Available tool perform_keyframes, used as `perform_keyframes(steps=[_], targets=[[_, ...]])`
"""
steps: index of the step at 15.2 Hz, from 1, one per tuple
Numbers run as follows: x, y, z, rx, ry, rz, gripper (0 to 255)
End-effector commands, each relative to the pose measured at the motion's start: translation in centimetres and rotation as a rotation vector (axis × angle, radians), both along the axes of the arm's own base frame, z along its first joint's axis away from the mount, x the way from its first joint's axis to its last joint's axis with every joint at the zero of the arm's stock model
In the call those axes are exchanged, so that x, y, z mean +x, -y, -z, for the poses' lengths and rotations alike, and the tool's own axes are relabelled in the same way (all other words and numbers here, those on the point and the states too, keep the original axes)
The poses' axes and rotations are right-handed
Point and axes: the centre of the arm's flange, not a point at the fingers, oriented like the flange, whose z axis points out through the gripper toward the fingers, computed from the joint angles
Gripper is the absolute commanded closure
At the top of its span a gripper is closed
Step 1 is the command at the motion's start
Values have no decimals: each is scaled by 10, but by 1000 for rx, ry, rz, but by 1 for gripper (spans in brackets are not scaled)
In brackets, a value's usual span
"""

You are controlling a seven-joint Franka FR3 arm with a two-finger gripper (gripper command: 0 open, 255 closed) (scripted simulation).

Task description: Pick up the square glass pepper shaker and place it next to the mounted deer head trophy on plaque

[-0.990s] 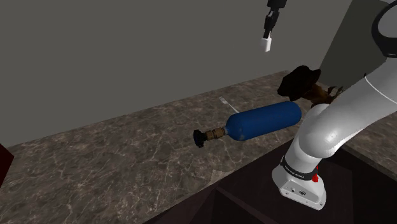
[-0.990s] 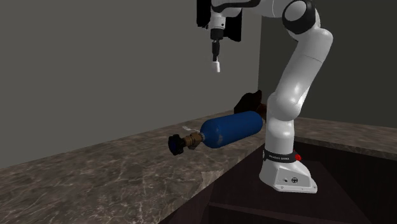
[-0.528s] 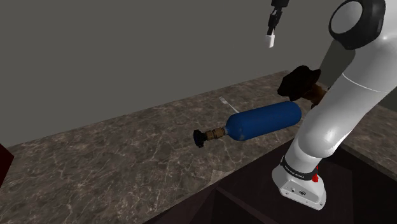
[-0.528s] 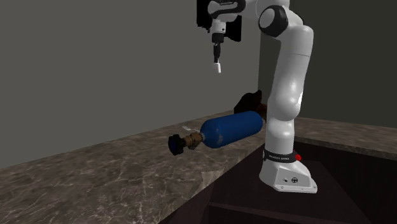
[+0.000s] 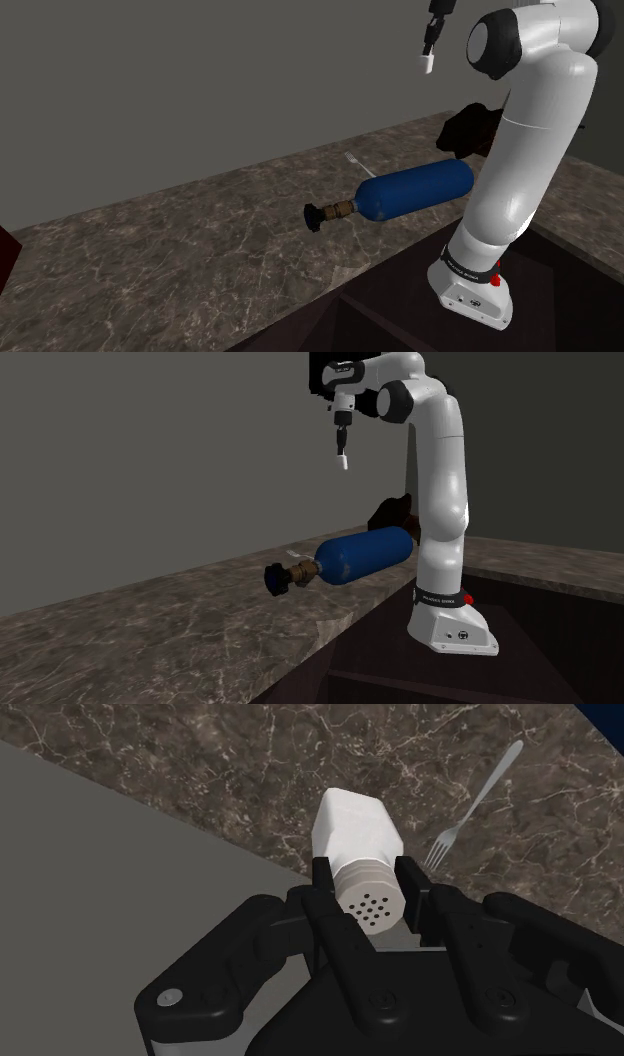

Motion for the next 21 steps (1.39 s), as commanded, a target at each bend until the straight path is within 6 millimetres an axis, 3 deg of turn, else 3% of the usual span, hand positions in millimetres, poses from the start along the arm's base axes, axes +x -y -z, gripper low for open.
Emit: perform_keyframes(steps=[1, 21], targets=[[0, 2, 10, -1, 0, -1, 255], [0, 2, 116, -1, 0, -1, 255]])
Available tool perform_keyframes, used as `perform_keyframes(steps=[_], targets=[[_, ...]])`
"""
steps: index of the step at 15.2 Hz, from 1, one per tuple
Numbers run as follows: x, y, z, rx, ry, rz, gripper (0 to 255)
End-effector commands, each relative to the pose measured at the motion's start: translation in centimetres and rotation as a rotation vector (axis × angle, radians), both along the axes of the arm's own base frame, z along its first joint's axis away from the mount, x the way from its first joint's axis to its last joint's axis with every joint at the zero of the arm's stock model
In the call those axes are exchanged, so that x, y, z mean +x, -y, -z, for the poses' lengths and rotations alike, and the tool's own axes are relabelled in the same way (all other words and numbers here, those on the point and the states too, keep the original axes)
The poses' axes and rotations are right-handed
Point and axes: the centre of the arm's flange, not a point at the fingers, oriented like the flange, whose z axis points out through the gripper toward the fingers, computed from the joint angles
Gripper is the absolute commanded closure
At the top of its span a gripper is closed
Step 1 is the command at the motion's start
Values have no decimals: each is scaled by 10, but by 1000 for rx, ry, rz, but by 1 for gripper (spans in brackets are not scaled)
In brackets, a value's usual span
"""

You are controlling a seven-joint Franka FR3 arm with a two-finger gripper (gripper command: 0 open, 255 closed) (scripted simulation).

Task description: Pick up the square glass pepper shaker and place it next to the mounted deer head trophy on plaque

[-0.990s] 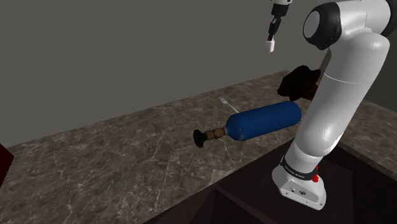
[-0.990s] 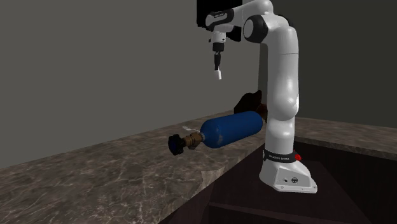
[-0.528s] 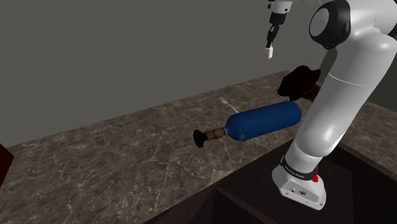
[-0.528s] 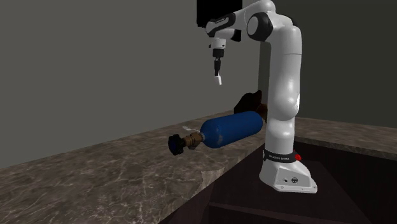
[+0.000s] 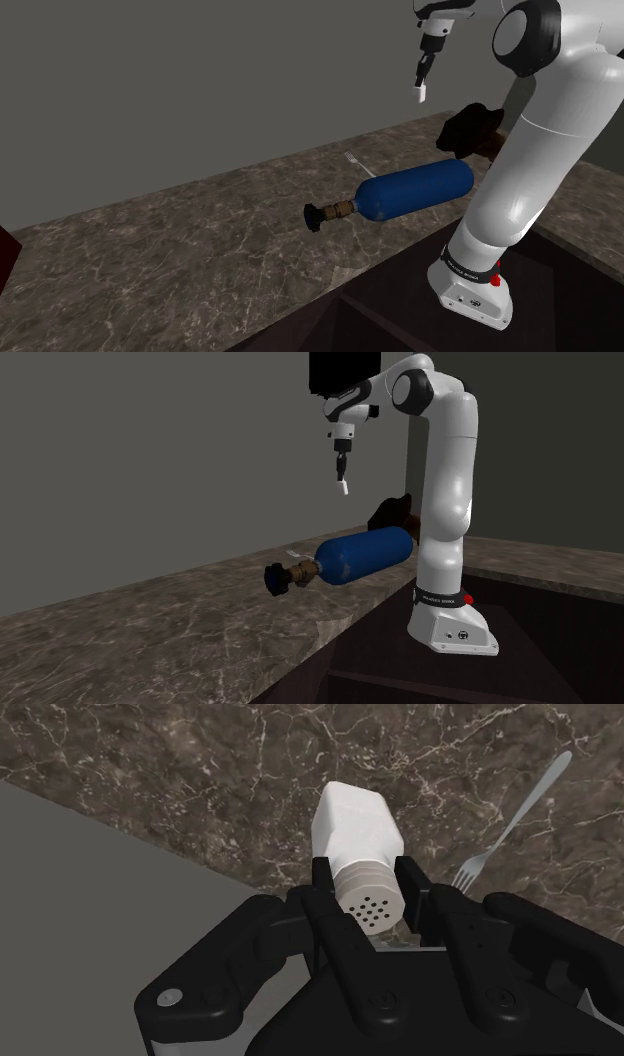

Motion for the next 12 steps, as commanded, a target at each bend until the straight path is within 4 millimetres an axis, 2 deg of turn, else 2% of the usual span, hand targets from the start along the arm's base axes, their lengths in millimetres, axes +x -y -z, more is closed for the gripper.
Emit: perform_keyframes(steps=[1, 12], targets=[[0, 0, 10, 0, 0, 0, 255], [0, 0, 69, 0, 0, 0, 255]])
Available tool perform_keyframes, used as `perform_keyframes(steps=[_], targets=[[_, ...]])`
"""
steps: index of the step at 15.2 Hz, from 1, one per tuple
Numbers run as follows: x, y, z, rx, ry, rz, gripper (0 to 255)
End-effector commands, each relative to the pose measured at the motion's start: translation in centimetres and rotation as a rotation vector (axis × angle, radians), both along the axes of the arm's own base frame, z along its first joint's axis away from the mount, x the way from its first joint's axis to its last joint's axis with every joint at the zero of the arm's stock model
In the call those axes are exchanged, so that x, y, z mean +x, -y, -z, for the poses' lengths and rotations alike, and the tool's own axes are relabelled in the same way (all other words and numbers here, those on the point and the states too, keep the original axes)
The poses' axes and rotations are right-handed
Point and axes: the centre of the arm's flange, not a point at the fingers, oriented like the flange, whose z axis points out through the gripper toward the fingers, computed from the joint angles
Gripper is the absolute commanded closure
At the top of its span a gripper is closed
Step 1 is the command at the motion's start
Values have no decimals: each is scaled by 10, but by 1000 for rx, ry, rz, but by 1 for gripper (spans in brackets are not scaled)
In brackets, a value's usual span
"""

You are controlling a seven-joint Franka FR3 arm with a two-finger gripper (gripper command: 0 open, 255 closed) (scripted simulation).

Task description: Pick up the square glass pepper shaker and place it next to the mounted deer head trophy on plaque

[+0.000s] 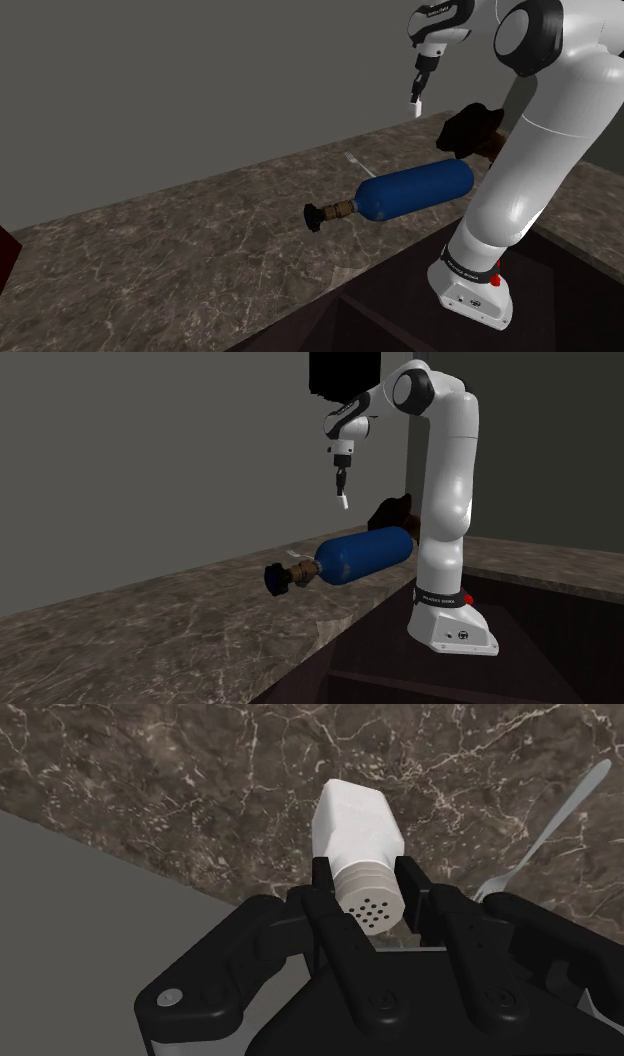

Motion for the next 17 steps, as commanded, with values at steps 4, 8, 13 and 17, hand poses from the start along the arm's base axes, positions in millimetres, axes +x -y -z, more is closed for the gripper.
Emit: perform_keyframes(steps=[4, 8, 13, 17], targets=[[0, 0, 26, 0, 1, 0, 255], [0, 0, 47, 0, 1, 0, 255], [0, 0, 73, 0, 1, 0, 255], [0, 0, 94, 0, 1, 0, 255]])
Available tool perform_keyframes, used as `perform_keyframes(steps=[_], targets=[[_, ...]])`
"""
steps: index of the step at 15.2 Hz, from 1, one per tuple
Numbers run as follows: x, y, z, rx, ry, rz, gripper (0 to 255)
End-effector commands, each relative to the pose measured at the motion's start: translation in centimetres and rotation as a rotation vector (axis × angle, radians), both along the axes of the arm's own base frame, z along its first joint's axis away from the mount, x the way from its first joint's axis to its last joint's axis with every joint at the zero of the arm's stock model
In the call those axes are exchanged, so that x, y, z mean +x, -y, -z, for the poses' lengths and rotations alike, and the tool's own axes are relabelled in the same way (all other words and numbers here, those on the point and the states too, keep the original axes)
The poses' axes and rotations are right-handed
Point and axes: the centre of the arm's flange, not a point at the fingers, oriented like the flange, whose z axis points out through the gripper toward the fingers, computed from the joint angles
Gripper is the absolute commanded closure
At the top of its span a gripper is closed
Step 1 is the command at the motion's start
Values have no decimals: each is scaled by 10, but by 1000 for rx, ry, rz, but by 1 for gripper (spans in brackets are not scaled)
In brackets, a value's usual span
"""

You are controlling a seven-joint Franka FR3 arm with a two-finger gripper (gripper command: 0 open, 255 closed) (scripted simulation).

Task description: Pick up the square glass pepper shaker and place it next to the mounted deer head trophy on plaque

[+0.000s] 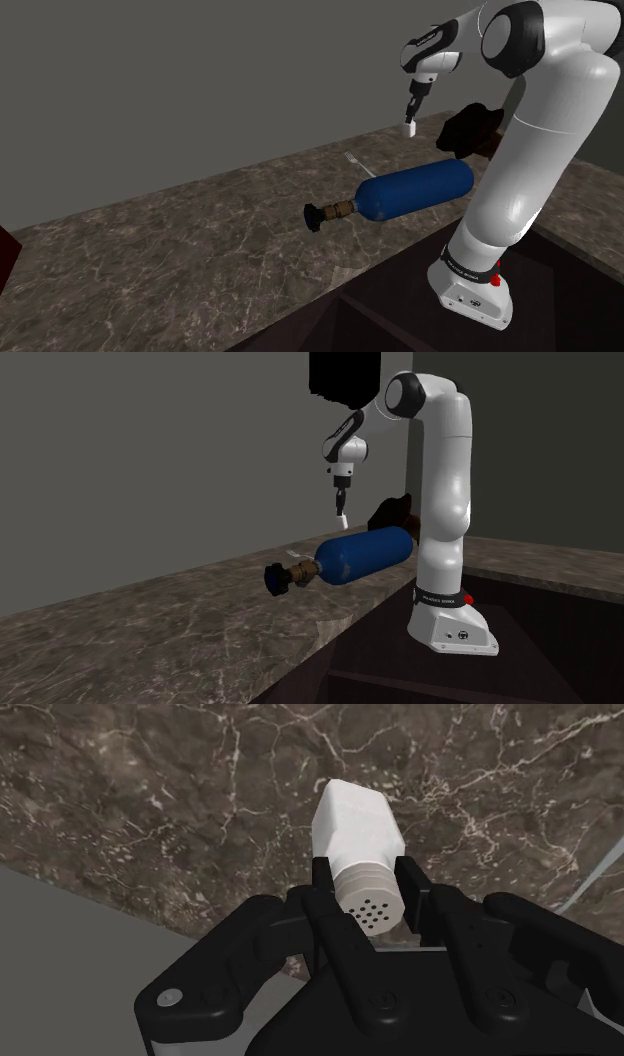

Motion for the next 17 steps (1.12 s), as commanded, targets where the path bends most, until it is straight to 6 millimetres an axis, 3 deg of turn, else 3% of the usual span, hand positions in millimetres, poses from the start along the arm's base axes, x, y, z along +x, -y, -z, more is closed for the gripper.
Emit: perform_keyframes(steps=[1, 11, 17], targets=[[0, 0, 10, 0, 0, 0, 255], [0, 0, 67, 0, 0, 0, 255], [0, 0, 67, 0, 0, 0, 255]])
